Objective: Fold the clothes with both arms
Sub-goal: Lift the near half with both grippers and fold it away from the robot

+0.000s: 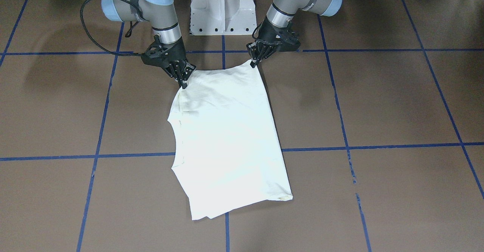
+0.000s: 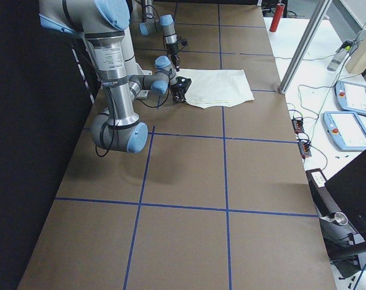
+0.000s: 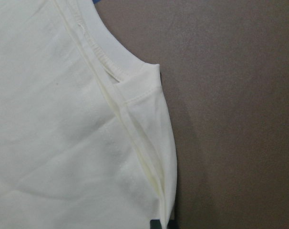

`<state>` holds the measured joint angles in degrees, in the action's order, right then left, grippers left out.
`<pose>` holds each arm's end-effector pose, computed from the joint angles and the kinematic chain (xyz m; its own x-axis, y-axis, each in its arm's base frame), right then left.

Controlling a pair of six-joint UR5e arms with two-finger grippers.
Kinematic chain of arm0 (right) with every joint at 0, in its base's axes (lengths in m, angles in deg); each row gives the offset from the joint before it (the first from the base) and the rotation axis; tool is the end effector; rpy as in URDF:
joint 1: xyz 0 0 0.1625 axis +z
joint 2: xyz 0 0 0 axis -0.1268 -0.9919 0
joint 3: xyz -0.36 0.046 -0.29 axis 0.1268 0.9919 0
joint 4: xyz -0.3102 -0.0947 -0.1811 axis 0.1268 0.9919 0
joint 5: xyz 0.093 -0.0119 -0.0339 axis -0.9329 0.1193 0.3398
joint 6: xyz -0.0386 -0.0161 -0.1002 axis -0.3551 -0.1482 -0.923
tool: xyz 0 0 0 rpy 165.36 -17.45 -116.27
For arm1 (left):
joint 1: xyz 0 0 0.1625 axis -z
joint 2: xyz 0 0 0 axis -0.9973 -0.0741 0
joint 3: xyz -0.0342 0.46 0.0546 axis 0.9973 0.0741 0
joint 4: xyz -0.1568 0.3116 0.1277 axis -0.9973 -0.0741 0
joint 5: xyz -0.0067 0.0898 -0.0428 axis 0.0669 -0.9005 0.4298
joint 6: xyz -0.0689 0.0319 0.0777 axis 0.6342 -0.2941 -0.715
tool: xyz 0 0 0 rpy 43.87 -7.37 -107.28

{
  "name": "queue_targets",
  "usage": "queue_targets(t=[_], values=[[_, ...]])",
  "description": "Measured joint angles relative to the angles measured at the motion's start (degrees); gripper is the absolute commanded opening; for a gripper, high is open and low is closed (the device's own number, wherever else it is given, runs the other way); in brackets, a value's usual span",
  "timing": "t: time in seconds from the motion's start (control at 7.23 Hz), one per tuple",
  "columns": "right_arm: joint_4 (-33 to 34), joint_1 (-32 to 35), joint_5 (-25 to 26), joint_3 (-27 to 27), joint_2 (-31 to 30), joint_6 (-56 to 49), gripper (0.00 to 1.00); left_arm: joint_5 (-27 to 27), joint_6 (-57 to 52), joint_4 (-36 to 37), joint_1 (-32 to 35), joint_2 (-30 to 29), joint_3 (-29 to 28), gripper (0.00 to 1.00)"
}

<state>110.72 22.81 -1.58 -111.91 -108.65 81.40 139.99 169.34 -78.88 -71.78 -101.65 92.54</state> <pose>-0.5273 -0.3034 0.3872 0.4671 0.3876 0.7947 -0.5250 0.8448 -0.1035 0.5161 -0.2704 0.3496 0.2740 -0.3641 -0.8902 0.3729 0.8934 -0.2506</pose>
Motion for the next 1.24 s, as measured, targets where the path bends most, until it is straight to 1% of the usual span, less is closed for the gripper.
queue_targets(t=[0.28,0.41,0.55,0.69,0.97,1.11,1.24], values=[[0.0,0.1,0.0,-0.4,0.1,0.0,0.0,0.1,-0.1,0.0,0.1,0.0,0.3,0.0],[0.1,0.3,-0.1,-2.1,-0.3,0.0,0.0,0.6,-0.4,0.7,0.3,0.1,1.9,0.0],[1.0,0.5,-0.2,-5.8,-1.7,0.0,0.0,1.9,-0.8,3.0,0.6,0.6,5.7,0.0],[3.9,0.5,-0.9,-12.1,-3.9,1.0,0.0,3.4,-1.1,8.4,0.6,1.2,11.9,0.0],[14.5,-0.7,-3.4,-26.2,-6.2,5.2,0.0,5.0,-1.3,23.0,0.4,1.2,25.5,0.0],[18.8,-1.5,-3.9,-30.8,-6.3,6.3,0.0,5.2,-1.3,27.9,0.4,0.9,29.8,0.0],[21.0,-2.2,-4.1,-31.9,-5.7,6.9,0.0,5.3,-1.5,30.6,0.4,0.3,31.3,0.0]])
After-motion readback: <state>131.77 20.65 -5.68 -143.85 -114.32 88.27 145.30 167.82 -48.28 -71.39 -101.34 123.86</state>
